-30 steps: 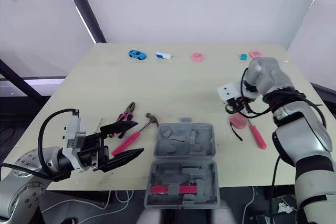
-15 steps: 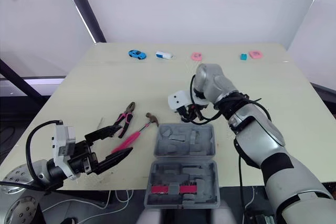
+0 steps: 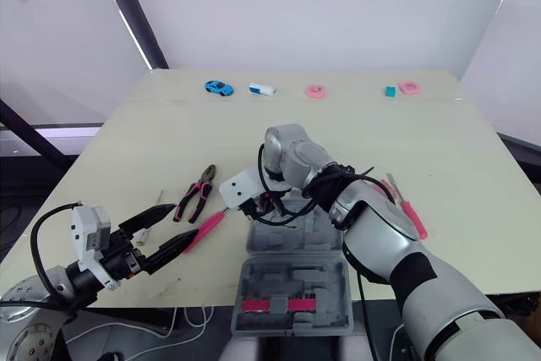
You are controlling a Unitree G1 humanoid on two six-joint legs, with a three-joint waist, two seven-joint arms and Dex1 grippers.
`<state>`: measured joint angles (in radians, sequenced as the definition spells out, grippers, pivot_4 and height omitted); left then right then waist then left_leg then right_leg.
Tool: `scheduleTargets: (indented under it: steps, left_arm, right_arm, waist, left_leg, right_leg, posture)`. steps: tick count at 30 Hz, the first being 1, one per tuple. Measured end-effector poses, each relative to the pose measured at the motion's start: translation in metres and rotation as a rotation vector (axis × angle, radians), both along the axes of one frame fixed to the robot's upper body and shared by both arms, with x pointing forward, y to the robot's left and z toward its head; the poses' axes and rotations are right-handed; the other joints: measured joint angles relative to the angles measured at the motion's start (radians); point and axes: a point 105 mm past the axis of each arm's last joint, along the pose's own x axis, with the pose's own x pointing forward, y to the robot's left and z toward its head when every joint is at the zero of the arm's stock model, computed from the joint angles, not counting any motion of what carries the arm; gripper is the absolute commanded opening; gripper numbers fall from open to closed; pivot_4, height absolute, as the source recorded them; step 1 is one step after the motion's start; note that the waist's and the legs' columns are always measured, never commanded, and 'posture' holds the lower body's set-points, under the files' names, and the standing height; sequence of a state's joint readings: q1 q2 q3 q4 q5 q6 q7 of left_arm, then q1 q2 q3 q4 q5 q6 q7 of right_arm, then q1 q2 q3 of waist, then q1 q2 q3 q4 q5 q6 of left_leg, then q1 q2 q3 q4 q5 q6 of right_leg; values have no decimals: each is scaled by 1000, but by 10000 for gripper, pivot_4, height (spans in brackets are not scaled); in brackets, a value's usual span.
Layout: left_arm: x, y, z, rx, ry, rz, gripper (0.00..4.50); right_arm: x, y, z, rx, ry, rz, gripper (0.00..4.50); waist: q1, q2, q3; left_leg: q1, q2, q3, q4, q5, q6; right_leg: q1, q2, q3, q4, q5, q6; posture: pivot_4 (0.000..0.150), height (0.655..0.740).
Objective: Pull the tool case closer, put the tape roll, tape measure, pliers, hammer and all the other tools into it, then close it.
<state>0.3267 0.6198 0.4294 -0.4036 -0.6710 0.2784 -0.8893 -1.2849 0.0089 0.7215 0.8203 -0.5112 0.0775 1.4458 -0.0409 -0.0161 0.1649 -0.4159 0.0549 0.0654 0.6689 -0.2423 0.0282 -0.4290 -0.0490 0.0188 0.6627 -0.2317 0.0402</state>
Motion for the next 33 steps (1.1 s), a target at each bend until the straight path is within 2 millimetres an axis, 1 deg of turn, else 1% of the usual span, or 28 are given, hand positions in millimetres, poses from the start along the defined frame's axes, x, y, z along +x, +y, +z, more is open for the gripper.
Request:
scheduleTargets:
  steps: [8, 13, 18, 33]
  left_arm:
    - [-4, -4, 3, -12, 8, -1, 45000]
    - [-3, -2, 0, 78, 68, -2, 45000]
    - [-2, -6, 3, 72, 53, -4, 45000]
    - [-2, -6, 2, 63, 52, -1, 45000]
  right_arm:
    - [2, 4, -7, -20, -52, 25, 653]
    - [2, 4, -10, -40, -68, 33, 653]
    - [2, 4, -11, -41, -66, 31, 653]
    - [6, 2, -19, -38, -65, 10, 653]
  waist:
    - [-2, 0, 0]
    - [-2, 0, 0]
    - [-2, -1, 0]
    - [-2, -1, 0]
  left_leg:
    - [0, 0, 0, 0, 0, 0]
    - [0, 0, 0, -1, 0, 0]
    - [0, 0, 0, -1, 0, -1]
    - [0, 0, 0, -1, 0, -1]
  right_leg:
    - [-1, 0, 0, 0, 0, -1]
    - [-1, 0, 0, 0, 0, -1]
    - [-1, 0, 0, 0, 0, -1]
    - [-1, 0, 0, 0, 0, -1]
  posture:
    - [1500, 7395]
    - [1500, 7395]
    - [1500, 7395]
    - [1500, 7395]
